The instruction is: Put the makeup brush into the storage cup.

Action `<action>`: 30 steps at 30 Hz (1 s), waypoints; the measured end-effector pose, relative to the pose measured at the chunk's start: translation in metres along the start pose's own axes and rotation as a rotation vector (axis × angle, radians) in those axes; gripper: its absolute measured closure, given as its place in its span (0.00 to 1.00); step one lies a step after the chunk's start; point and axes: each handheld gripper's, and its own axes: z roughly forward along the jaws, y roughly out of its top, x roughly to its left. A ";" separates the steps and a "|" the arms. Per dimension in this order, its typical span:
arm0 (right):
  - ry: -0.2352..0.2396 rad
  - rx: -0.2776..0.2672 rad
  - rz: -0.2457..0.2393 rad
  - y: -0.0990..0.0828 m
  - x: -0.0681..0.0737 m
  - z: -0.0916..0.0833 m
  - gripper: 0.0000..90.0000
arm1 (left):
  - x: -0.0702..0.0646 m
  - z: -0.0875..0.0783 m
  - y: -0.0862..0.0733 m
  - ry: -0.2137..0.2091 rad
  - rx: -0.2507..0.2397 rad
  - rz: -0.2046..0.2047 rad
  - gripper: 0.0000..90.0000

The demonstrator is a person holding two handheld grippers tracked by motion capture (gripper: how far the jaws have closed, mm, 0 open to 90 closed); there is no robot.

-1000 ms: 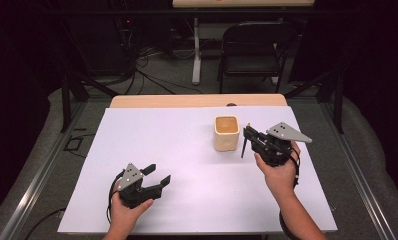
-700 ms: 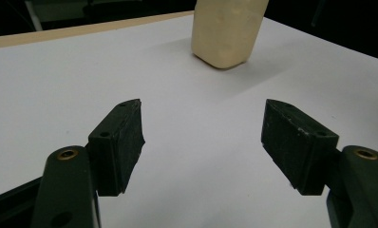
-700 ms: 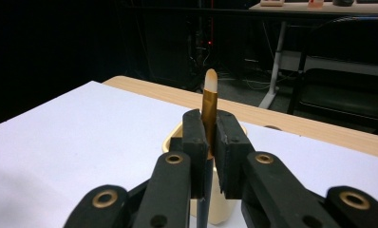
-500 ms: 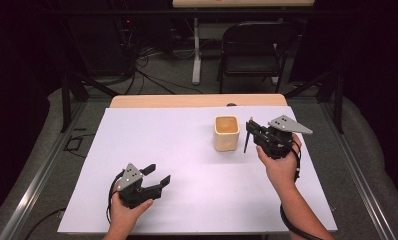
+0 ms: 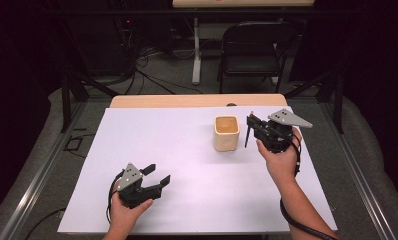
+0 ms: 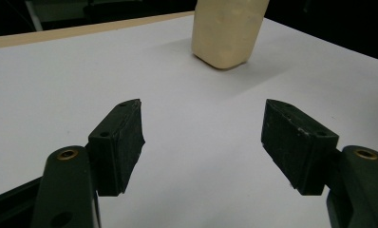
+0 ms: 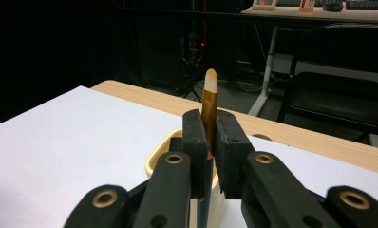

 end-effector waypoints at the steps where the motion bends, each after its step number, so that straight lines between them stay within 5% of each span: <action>1: -0.001 0.000 0.001 0.001 -0.001 0.001 0.93 | 0.000 0.000 0.000 0.000 0.000 0.000 0.34; 30: -0.045 -0.002 -0.026 0.020 -0.009 0.020 0.93 | 0.001 -0.001 0.001 -0.002 -0.006 -0.003 0.34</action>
